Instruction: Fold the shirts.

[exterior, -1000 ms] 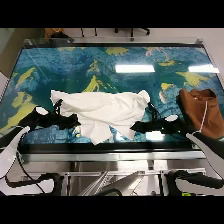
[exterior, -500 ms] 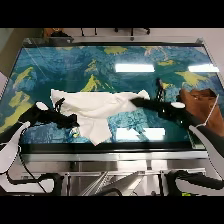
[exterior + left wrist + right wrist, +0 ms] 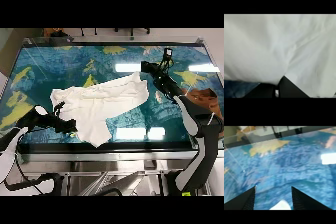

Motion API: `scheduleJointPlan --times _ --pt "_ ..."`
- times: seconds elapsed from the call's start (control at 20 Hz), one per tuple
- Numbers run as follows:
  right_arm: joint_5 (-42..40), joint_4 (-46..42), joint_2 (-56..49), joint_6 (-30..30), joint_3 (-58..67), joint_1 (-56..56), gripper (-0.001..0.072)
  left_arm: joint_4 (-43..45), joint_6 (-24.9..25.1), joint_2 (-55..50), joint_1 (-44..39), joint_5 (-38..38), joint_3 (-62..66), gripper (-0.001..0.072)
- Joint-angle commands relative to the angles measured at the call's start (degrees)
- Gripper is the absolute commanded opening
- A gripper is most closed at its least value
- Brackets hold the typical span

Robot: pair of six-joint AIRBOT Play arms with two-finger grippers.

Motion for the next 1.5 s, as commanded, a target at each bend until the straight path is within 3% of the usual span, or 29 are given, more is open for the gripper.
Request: scheduleJointPlan --times 0.0,0.1,0.2,0.25,0.35,0.4,0.45,0.55,0.65,0.75,1.25,1.3,1.4,1.45 --pt "-1.5 -7.0 -1.8 7.3 3.6 -1.5 0.0505 -1.3 0.8 0.6 0.0 -3.7 2.1 0.0018" --pt "-1.4 -26.5 3.0 21.6 1.0 -2.4 0.0505 -1.1 1.1 0.6 0.2 -4.7 3.3 0.0019" --pt "2.2 -50.2 9.2 42.9 -4.5 -4.3 0.0504 0.6 1.0 0.6 0.3 -5.2 4.4 0.0018" --pt "7.4 -60.3 11.8 55.0 -7.1 -5.9 0.0503 1.7 1.0 0.6 0.4 -5.9 5.0 0.0019" --pt "25.7 -78.2 15.6 80.1 -10.7 -11.0 0.0497 3.0 0.5 0.6 1.3 -8.7 5.6 0.0018" --pt "36.4 -85.0 16.5 86.4 -11.3 -13.7 0.0415 3.0 0.4 0.6 2.1 -9.8 5.3 0.0018" --pt "45.3 -88.2 16.6 87.6 -11.4 -16.0 0.0344 3.0 0.3 0.6 3.1 -10.0 4.8 0.0018" --pt "53.1 -88.0 16.4 87.4 -12.3 -18.7 0.0347 3.1 0.4 0.6 5.8 -9.8 3.5 0.0018" --pt "53.4 -87.9 16.2 86.1 -13.4 -18.7 0.0365 3.1 0.4 0.6 9.0 -9.6 2.9 0.0018" --pt "53.4 -87.9 15.1 85.9 -13.6 -17.0 0.0502 3.1 0.7 0.6 12.1 -8.4 3.0 0.0018" --pt "51.9 -85.1 8.5 84.3 -13.8 -2.7 0.0502 3.0 2.3 0.6 17.6 -7.5 3.0 0.0019" --pt "51.9 -83.8 8.5 84.1 -13.8 -2.1 0.0472 3.0 2.3 0.6 17.6 -7.2 3.0 0.0019" --pt "52.1 -78.9 8.5 80.5 -13.8 -1.9 0.0020 2.6 2.4 0.6 17.6 -6.2 3.0 0.0018" --pt "52.2 -76.5 8.8 79.3 -13.7 -1.9 0.0019 2.5 2.5 0.6 17.6 -6.6 3.7 0.0017"
